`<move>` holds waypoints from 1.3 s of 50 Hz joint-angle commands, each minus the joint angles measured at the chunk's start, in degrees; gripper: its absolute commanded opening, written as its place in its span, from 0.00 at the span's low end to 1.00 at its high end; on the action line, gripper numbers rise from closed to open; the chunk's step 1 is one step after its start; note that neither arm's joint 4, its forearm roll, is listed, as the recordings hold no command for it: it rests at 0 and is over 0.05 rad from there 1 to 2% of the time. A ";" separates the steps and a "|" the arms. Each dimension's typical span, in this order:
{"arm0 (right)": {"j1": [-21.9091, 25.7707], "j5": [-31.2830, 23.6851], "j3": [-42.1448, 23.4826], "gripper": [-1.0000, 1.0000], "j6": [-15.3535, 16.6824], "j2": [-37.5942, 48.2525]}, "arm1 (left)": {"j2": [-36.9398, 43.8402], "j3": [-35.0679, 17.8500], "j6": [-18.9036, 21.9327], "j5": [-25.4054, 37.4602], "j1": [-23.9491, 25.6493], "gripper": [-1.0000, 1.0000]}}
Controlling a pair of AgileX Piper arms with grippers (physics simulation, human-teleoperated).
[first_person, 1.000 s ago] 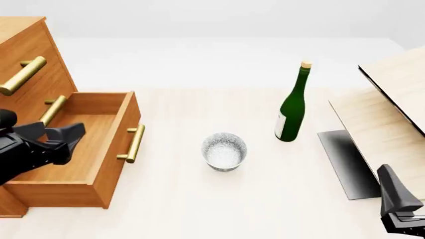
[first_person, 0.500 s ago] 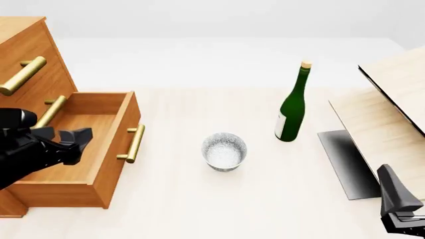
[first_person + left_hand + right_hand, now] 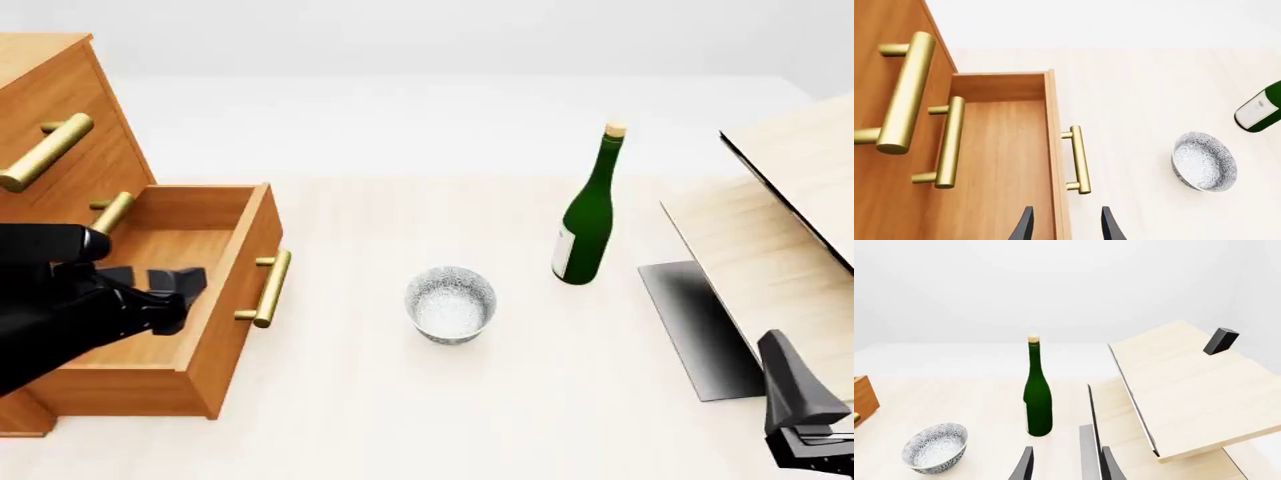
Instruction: Put the bowl in the bottom drawer of the cabinet and close it.
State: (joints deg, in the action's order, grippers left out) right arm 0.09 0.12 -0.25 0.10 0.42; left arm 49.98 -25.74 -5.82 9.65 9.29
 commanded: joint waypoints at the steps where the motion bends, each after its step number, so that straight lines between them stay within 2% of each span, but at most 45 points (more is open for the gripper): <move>1: 0.01 0.00 0.00 1.00 0.00 0.01 | 3.08 0.19 -0.73 -1.97 0.37 1.00; 22: -0.01 0.00 0.00 1.00 0.00 0.01 | 7.51 0.84 -1.45 -5.41 0.39 1.00; 47: 0.01 0.00 0.00 1.00 0.00 0.01 | 13.52 2.62 -4.88 -8.97 1.26 1.00; 65: -0.01 0.00 0.00 1.00 -0.01 0.00 | 16.82 3.45 -5.64 -11.07 1.15 1.00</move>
State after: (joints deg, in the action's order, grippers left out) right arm 0.09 0.12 -0.25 0.11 0.42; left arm 65.16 -22.73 -11.07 -0.33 10.40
